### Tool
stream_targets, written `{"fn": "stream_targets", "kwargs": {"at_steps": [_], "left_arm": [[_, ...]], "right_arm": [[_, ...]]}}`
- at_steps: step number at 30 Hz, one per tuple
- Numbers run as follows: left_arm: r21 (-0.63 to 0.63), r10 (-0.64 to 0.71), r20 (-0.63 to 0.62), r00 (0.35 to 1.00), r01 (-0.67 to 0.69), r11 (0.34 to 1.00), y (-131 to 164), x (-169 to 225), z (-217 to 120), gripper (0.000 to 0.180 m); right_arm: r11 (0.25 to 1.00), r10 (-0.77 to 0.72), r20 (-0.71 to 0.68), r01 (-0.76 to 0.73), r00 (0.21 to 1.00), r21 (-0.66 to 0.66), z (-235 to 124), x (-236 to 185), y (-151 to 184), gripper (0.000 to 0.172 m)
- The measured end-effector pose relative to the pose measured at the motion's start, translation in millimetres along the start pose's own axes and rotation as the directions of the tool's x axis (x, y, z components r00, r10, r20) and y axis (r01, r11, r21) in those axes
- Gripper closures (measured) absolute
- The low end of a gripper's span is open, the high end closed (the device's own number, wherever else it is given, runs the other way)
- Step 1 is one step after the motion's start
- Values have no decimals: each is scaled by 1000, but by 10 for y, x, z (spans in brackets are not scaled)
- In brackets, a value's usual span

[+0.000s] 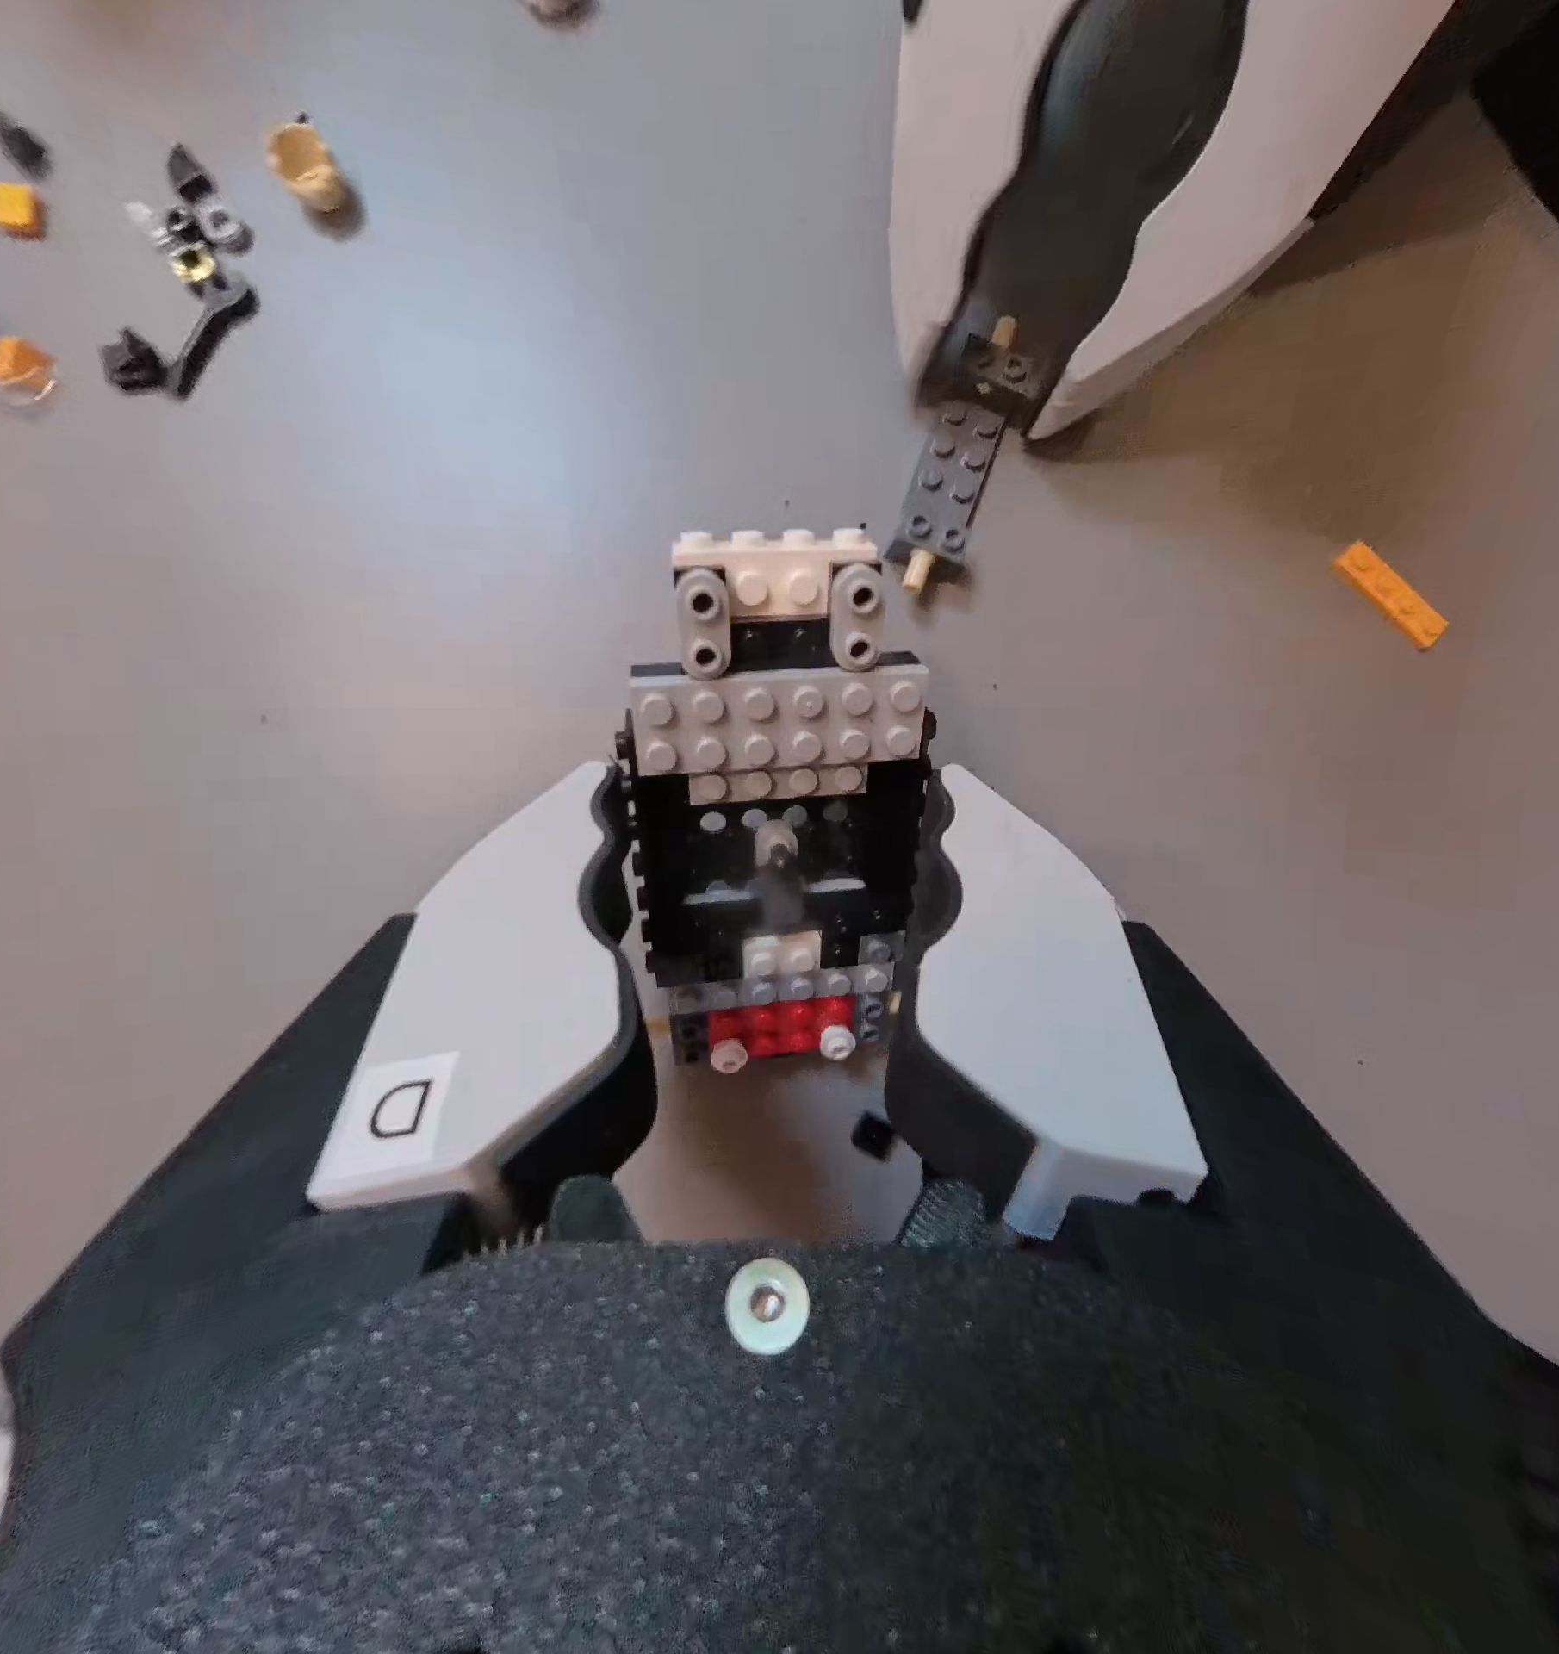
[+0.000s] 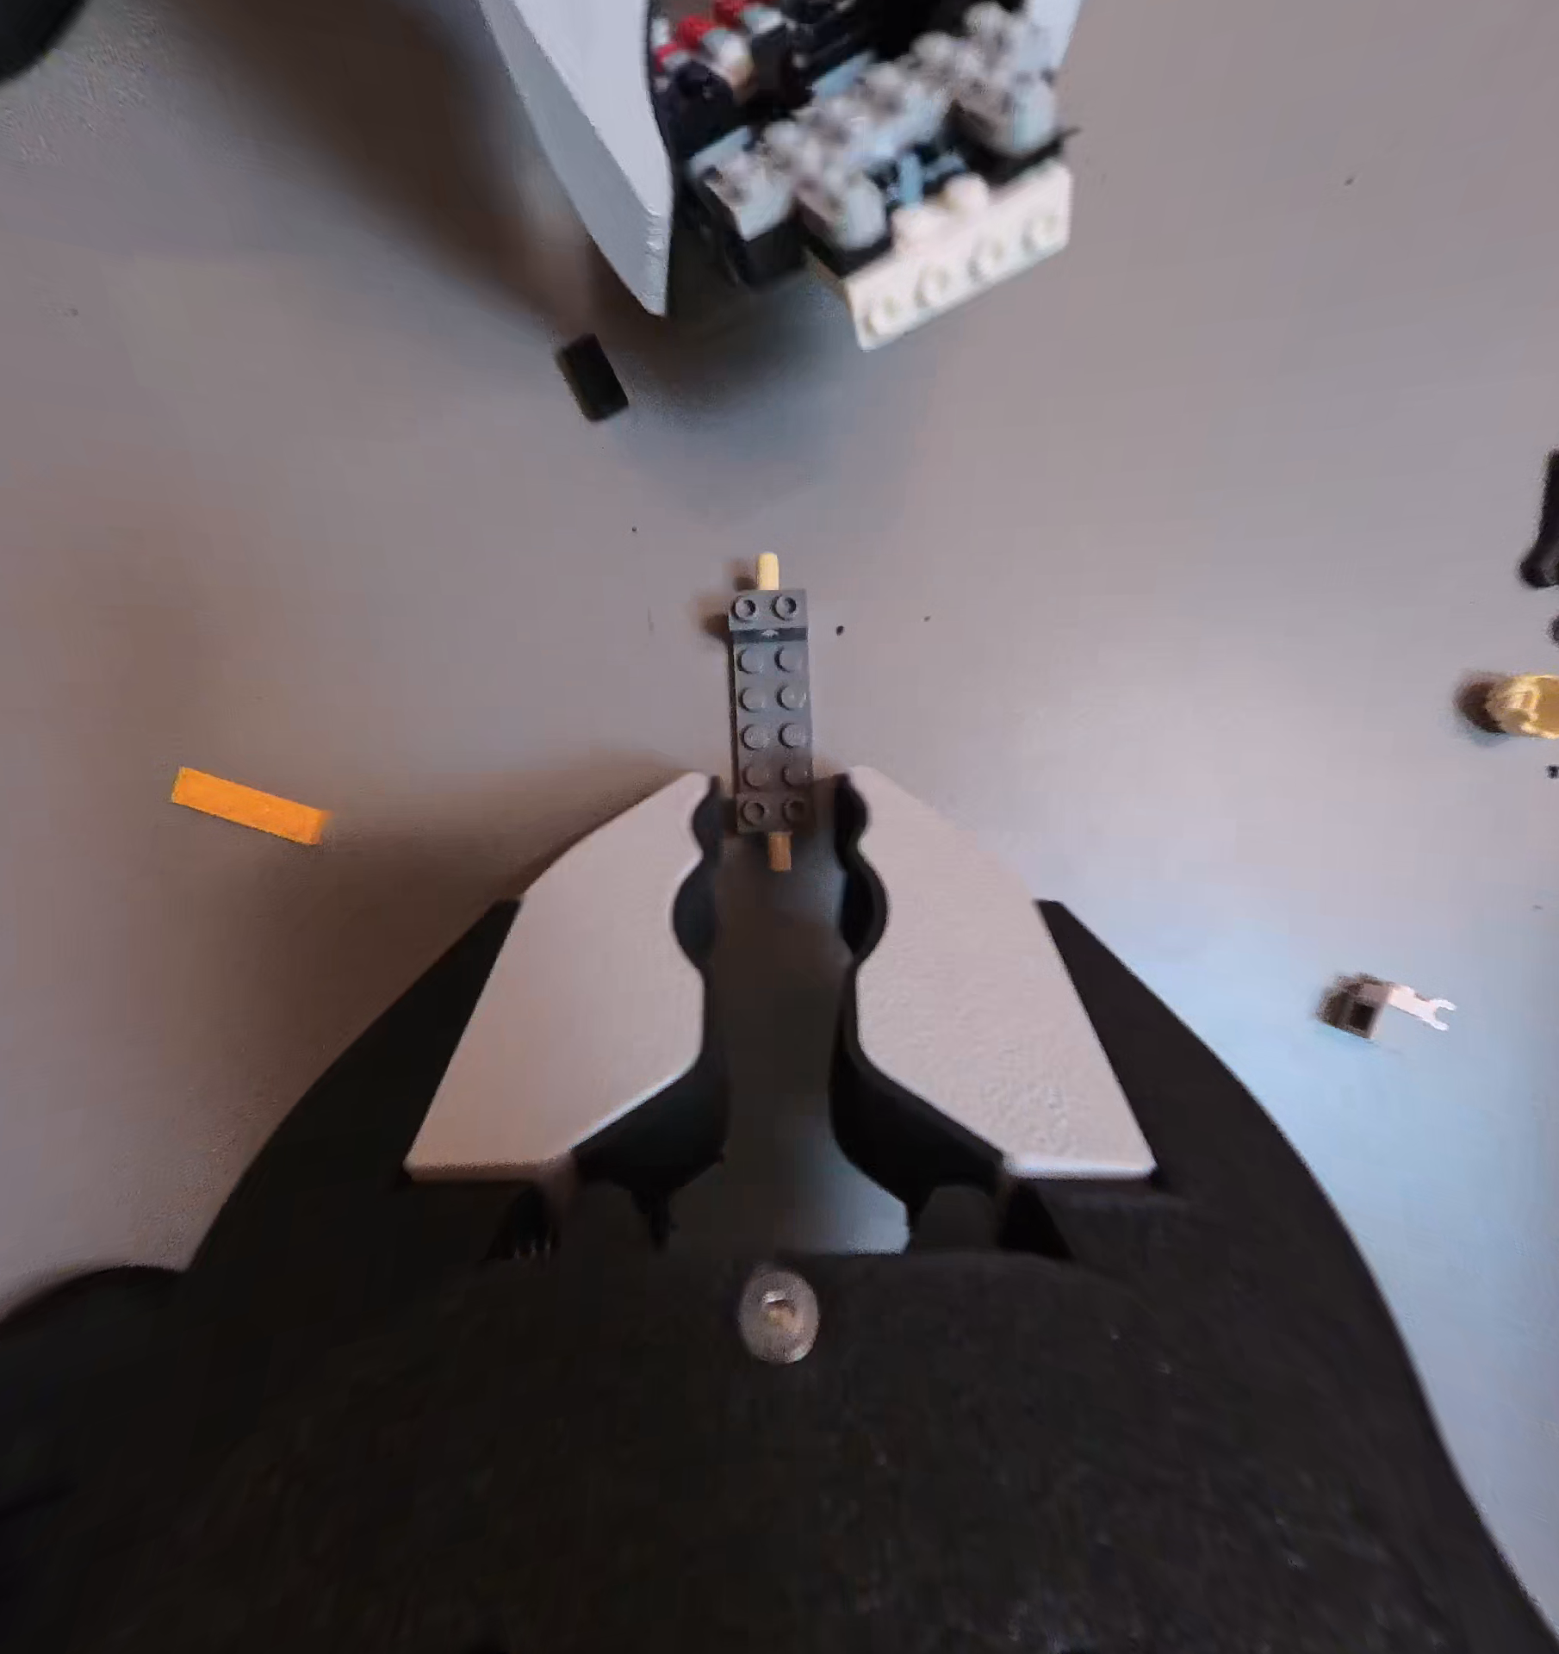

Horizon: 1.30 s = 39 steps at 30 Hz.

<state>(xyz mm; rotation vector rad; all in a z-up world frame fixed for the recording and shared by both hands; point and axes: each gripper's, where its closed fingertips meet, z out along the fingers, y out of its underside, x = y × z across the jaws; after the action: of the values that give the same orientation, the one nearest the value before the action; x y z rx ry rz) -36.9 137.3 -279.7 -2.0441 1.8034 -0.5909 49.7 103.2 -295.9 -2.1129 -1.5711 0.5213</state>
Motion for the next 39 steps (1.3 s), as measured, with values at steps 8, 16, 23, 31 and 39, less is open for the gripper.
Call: {"fn": "stream_targets", "kwargs": {"at_steps": [8,16,23,31,39], "left_arm": [[-40,68,2,998,-68,997,-160,-33,238,113],[284,151,30,988,-153,946,-423,555,-324,141],[399,116,245,962,-209,893,-484,743,-475,149],[454,92,203,975,-177,873,-370,899,-480,163],[567,8,93,996,-60,822,-264,862,-617,163]], "right_arm": [[992,-120,9,120,993,28,-95,-84,-31,155],[928,-255,-76,266,964,261,-313,-178,-405,155],[845,-329,-60,322,942,428,-459,-468,-695,155],[833,-363,-56,351,930,428,-427,-626,-751,155],[824,-343,-27,315,939,471,-457,-623,-765,162]]}}
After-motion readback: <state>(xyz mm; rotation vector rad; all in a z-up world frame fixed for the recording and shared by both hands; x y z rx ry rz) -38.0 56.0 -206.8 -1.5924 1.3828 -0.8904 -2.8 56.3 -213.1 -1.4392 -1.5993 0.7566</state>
